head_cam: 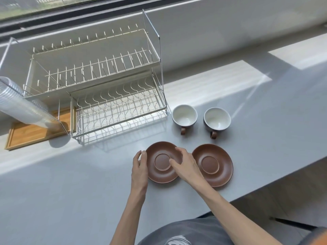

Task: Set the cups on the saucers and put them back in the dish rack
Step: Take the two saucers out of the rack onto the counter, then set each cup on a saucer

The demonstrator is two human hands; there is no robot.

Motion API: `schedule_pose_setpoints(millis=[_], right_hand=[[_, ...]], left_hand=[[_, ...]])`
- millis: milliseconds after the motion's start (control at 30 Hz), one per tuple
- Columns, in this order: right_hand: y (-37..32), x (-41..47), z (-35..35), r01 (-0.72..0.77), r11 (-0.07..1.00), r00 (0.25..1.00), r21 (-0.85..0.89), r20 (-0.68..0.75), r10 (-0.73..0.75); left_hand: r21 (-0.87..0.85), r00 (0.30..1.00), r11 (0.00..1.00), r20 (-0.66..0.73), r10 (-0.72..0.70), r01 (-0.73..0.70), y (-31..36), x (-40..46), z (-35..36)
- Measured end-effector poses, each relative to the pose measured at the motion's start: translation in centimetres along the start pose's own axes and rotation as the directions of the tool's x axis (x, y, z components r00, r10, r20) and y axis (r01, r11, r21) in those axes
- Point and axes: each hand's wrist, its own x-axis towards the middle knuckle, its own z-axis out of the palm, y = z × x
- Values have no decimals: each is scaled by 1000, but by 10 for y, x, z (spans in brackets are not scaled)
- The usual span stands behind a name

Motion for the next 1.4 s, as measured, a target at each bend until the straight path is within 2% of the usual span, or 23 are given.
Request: schedule_pose_setpoints(millis=[300,467,533,667,800,867,1000,1133,1400], right_hand=[[1,-1,-3,-13,999,999,-44,43,15],[0,1,-6,-11,993,997,-115,72,19],[-2,3,-10,-8,989,995,-150,94,22],[-8,10,-21,29,966,990,-256,139,7],[-12,14,-33,59,917,990,-393,144,-2],[-14,14,-41,77,890,992,-450,127,-21],[-14,14,-63,102,816,995,-569,69,-76],[-13,18,-93,60,744,993,-665,-38,-114],[-4,23,-142,-10,783,927,-622,-299,-226]], left_hand=[[61,1000,998,-2,9,-9,-5,2,2],[243,996,966,48,77,-86,-6,5,1],[420,989,897,101,107,-140,-4,7,0],[745,980,638,164,108,-195,3,8,2],[897,960,345,241,141,-275,16,9,8],[916,942,239,287,172,-322,26,11,15],[890,892,132,411,189,-438,54,11,41],[828,809,0,548,214,-561,77,10,73],[694,656,-8,684,320,-720,105,11,143]])
